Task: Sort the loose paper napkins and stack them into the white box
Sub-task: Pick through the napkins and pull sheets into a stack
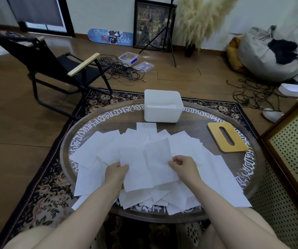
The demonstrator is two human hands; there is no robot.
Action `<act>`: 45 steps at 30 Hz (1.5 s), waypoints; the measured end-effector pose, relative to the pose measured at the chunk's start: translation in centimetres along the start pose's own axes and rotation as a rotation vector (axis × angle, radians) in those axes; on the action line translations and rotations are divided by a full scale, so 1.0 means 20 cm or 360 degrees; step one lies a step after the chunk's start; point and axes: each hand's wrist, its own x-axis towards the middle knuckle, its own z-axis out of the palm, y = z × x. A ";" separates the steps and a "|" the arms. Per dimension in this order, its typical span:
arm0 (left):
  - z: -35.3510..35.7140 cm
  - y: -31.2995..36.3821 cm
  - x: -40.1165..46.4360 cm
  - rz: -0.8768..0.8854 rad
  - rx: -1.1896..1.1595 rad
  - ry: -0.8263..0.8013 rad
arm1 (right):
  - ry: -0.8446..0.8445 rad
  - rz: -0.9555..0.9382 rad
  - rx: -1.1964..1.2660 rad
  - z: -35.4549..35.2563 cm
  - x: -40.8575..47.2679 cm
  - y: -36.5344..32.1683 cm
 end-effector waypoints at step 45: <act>0.22 -0.01 -0.07 0.0044 0.0017 -0.0663 | -0.0380 0.0064 0.0538 -0.17 -0.13 -0.01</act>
